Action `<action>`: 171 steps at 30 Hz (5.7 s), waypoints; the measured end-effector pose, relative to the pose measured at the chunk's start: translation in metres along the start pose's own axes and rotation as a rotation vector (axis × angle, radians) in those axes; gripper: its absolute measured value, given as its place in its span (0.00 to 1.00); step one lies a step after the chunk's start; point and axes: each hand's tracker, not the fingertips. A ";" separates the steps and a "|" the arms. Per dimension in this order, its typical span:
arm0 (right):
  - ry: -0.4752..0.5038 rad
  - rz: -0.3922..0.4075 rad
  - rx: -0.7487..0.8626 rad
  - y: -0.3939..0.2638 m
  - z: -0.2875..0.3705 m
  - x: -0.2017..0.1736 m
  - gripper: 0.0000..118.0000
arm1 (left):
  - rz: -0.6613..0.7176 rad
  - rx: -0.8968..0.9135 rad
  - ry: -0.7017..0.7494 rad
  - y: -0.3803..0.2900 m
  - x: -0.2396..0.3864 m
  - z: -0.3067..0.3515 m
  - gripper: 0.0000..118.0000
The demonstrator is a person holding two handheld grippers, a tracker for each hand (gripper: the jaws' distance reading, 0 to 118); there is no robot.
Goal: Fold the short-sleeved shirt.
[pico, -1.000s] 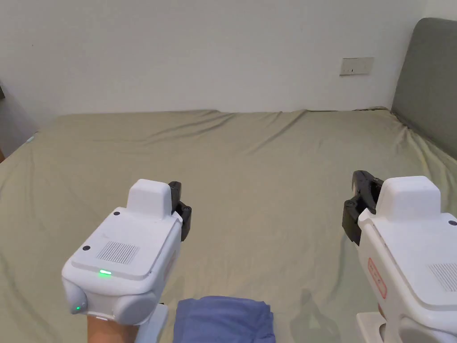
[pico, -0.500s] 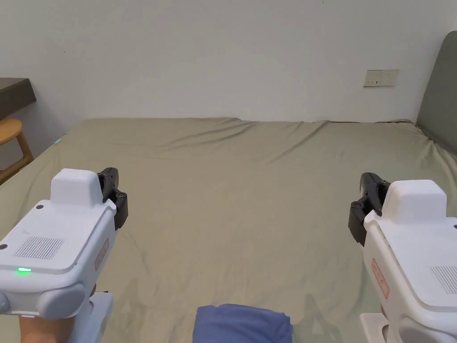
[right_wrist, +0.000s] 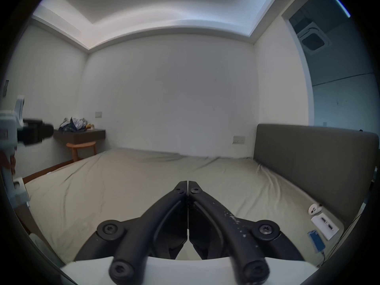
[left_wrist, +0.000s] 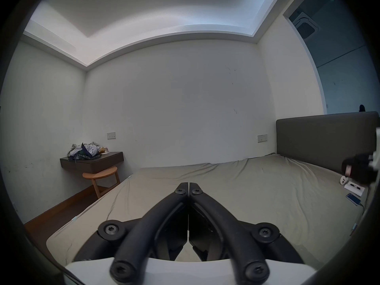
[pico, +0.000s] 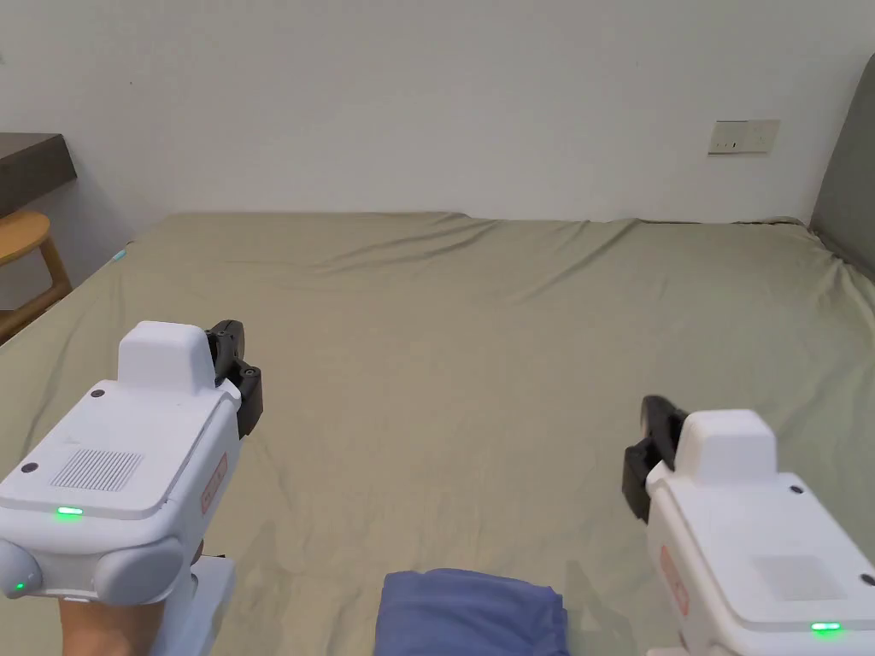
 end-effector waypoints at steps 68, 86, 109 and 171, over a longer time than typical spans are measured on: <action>0.134 -0.049 -0.502 -0.119 -0.064 -0.042 0.01 | 0.411 -0.976 -0.388 -0.199 -0.024 -0.113 0.18; 0.096 0.016 -0.326 -0.045 -0.131 -0.097 0.01 | 0.287 -0.977 0.187 -0.219 -0.361 -0.165 0.18; -0.034 -0.020 -0.077 0.020 -0.063 -0.037 0.02 | 0.088 -0.288 0.212 -0.040 -0.211 -0.092 0.89; -0.178 0.023 0.208 0.091 0.029 0.055 0.02 | 0.041 0.125 -0.079 0.037 0.061 -0.003 0.00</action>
